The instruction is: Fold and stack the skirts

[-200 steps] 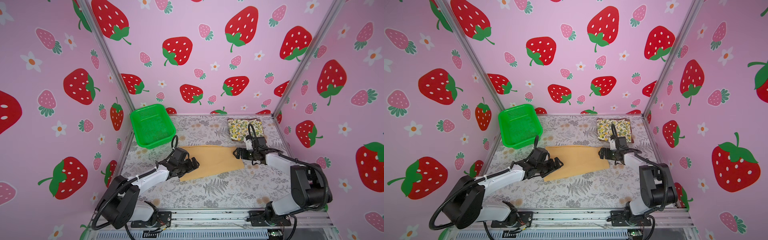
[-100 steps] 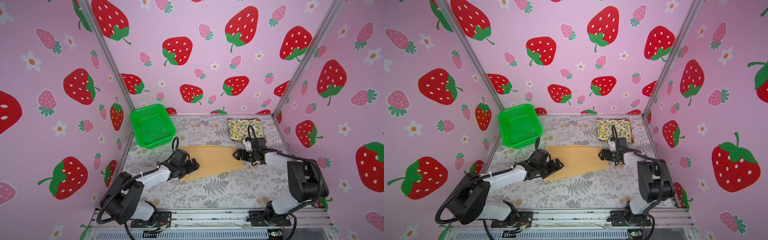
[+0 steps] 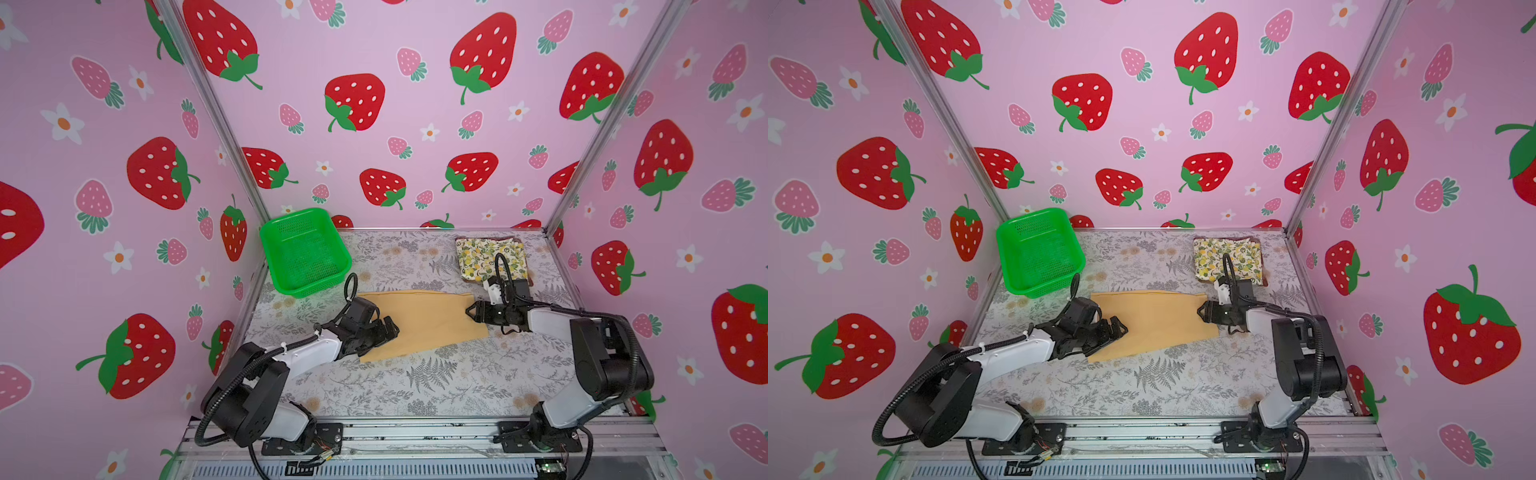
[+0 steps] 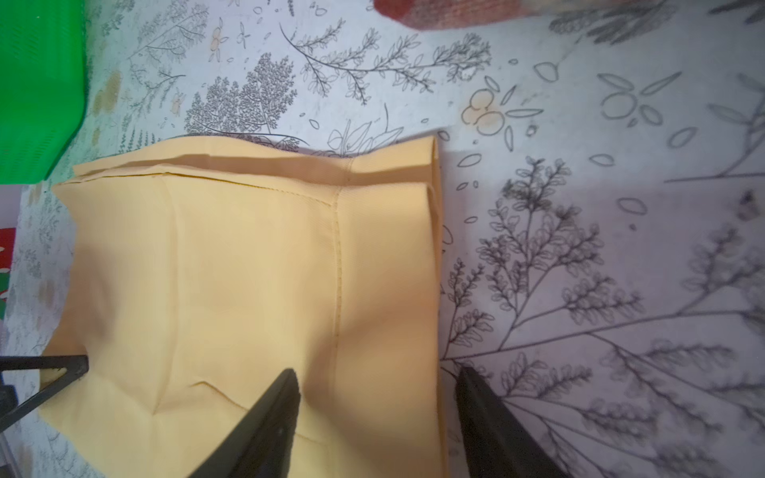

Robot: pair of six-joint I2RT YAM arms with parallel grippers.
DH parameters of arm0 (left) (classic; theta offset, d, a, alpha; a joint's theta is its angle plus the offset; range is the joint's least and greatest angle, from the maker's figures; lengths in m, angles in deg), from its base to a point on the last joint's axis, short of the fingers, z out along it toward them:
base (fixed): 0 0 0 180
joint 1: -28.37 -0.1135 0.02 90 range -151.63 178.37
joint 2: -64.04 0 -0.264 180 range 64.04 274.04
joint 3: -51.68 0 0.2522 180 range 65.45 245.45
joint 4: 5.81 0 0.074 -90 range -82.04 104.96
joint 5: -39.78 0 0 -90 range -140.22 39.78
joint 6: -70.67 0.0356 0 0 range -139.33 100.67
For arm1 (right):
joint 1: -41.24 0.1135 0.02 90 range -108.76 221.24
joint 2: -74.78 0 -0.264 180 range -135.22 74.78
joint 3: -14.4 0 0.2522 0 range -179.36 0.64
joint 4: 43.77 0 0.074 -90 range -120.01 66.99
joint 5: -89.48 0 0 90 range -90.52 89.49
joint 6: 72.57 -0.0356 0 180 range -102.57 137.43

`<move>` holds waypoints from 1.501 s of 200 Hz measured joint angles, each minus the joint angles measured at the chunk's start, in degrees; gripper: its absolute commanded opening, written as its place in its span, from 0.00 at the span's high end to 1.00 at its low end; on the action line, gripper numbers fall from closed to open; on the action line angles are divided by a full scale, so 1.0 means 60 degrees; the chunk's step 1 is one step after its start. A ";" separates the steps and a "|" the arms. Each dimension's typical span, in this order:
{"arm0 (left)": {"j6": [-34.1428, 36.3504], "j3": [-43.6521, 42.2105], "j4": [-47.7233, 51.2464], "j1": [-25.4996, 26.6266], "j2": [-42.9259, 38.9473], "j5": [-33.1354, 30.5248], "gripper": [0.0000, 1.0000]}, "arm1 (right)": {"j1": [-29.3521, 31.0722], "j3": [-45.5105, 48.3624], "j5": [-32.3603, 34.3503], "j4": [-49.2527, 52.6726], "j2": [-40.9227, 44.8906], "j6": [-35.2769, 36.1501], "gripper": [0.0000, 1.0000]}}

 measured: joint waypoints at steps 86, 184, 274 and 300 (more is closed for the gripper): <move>0.0000 0.0055 -0.0157 -0.0007 0.0124 0.0055 0.01 | -0.0040 0.0240 -0.0503 -0.0514 -0.0219 -0.0259 0.67; 0.0036 0.0142 -0.0331 -0.0044 0.0284 0.0171 0.02 | -0.0044 0.0168 -0.0710 -0.0350 -0.0412 -0.0433 0.98; 0.0579 0.1563 0.0623 0.0193 0.0310 0.0554 0.03 | -0.0033 -0.0772 0.0856 0.2022 0.1585 0.0058 0.98; 0.0597 0.2226 0.0565 0.0663 0.0714 0.0703 0.03 | 0.0040 -0.1162 0.1402 0.2659 0.2073 0.0240 0.99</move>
